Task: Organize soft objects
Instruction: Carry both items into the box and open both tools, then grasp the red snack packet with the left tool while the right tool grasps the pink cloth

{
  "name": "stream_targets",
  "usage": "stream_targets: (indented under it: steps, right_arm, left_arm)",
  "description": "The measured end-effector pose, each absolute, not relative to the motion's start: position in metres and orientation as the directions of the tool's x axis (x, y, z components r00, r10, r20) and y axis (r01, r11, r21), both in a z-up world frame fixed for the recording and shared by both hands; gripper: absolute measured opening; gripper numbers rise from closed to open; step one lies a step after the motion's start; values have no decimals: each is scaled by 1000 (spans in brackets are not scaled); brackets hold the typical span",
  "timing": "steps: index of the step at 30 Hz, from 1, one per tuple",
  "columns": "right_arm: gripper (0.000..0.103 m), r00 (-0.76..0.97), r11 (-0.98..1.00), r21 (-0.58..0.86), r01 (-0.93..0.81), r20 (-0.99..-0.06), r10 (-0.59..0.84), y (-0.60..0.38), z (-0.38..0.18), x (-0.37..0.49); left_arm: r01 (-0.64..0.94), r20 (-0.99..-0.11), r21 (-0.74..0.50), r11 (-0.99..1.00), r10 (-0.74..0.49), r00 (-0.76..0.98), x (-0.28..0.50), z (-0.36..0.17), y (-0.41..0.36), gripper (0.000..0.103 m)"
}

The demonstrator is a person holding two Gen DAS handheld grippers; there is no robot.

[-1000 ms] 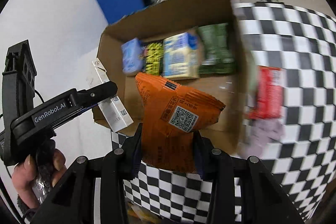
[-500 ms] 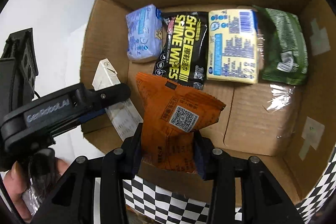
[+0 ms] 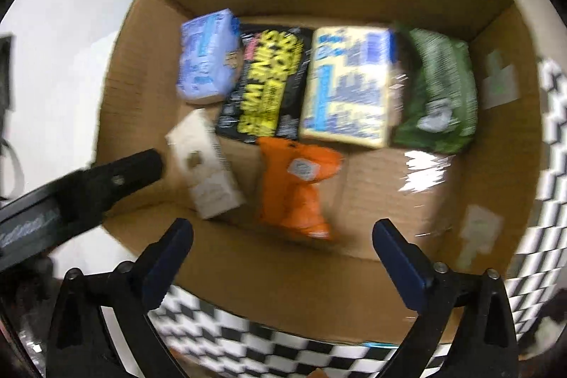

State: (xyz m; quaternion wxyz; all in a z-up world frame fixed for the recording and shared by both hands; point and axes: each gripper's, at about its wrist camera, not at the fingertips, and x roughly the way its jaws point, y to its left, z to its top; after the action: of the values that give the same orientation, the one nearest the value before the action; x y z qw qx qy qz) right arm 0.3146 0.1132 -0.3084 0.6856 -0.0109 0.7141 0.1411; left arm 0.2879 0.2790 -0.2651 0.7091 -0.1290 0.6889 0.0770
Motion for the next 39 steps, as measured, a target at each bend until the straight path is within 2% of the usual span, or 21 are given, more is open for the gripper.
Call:
stream_targets:
  steps: [4,7,11,15,18,22,24,25,26,28,30,31,32,39]
  right_arm:
    - [103,-31,960,180,-214,-984,178,98,-297,311]
    - [103,24,961,200,-191,-978,208,76,-277,303]
    - [103,135,970,225,-89,-962,235,10,-241,288]
    - [103,208,965,257,59,-948,240,-76,-223,273]
    - [103,208,938,294,182,-944,255,-136,-235,259]
    - [102,121,889,352,292,-936,331,-174,-295,245]
    - [93,75,869,368,332,-928,364,-180,-326,241]
    - [84,46,858,374,352,-923,383,-181,-343,239]
    - [79,17,838,394,378,-908,419,-182,-362,236]
    - [77,0,800,438,410,-877,480,-181,-383,231]
    - [67,-10,789,457,412,-863,505,-176,-397,228]
    - [45,-23,795,455,401,-863,505,-174,-402,226]
    - [40,-25,795,459,396,-860,510,-176,-404,224]
    - [40,24,854,328,405,-937,348,-250,-375,198]
  left_arm:
    - [-232,-997,-50,971,-37,61,284,-253,261,98]
    - [-149,-994,21,989,37,106,284,-232,235,98]
    - [10,-969,146,989,141,205,289,-192,177,98]
    - [157,-948,212,965,163,274,299,-168,112,99]
    - [237,-950,212,948,143,278,311,-166,69,99]
    - [322,-950,257,911,176,259,325,-184,16,99]
    - [365,-950,279,888,201,238,329,-201,-7,99]
    - [379,-950,288,880,212,228,330,-208,-15,99]
    - [393,-950,295,871,223,217,332,-216,-23,99]
    - [412,-951,301,860,241,193,333,-231,-36,99]
    - [424,-957,287,859,241,161,334,-244,-50,99]
    - [425,-961,276,862,239,139,335,-250,-56,99]
    - [421,-964,267,867,237,124,335,-254,-61,99]
    - [253,-995,93,963,95,4,328,-289,-97,99]
